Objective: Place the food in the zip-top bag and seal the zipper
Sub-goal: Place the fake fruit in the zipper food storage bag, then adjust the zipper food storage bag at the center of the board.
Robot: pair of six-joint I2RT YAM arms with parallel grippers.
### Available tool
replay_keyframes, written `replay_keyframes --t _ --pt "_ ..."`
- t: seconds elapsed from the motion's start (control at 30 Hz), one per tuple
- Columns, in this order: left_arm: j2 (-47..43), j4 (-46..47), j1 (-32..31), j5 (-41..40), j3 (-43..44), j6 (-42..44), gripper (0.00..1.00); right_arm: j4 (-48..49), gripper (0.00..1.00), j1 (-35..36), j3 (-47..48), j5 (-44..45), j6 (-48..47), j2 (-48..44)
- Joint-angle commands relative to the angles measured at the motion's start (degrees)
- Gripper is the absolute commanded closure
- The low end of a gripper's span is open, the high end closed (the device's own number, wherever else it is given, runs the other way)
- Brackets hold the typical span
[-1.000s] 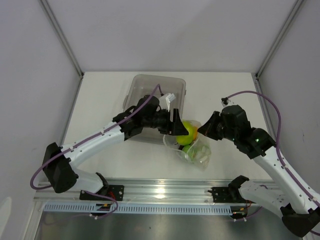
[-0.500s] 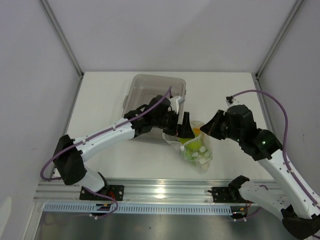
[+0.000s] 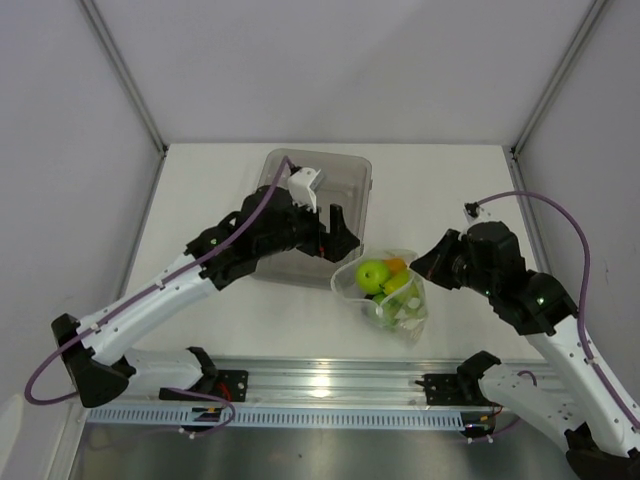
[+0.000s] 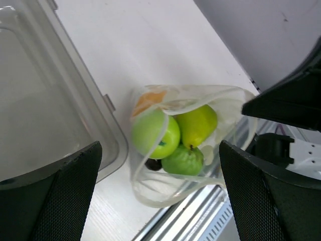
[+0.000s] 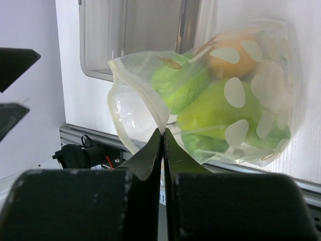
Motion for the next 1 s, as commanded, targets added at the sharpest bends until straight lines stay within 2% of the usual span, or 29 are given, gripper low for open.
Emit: replay_keyframes --t 0.0,0.1,0.27,0.6,0.8,0.9,0.97 --pt "0.38 -4.07 1.8 -4.66 1.32 2.64 0.0 0.32 1.0 -0.28 -0.29 0.45 -0.23 -1.75" --pt "1.6 -6.62 3.39 -2.99 0.44 2.64 0.0 0.23 1.0 -0.19 -0.91 0.27 -0.06 -2.27" --pt "1.79 -4.53 3.57 5.78 -3.07 3.52 0.0 0.67 1.0 -0.19 -2.14 0.01 0.03 -3.33" --pt "3.54 -0.83 3.39 9.84 -8.61 0.53 0.03 1.19 1.0 -0.28 -2.06 -0.34 0.38 -3.68" --pt "7.05 2.16 2.6 12.39 -10.55 -1.23 0.16 1.28 1.0 -0.28 -2.05 -0.52 0.47 -3.77" --pt "8.46 3.65 2.08 13.45 -10.2 -1.66 0.29 1.2 1.0 -0.28 -2.23 -0.43 0.47 -3.68" --pt "9.08 4.1 1.9 14.33 -9.94 -2.1 0.42 1.37 1.0 -0.19 -2.32 -0.17 0.47 -3.68"
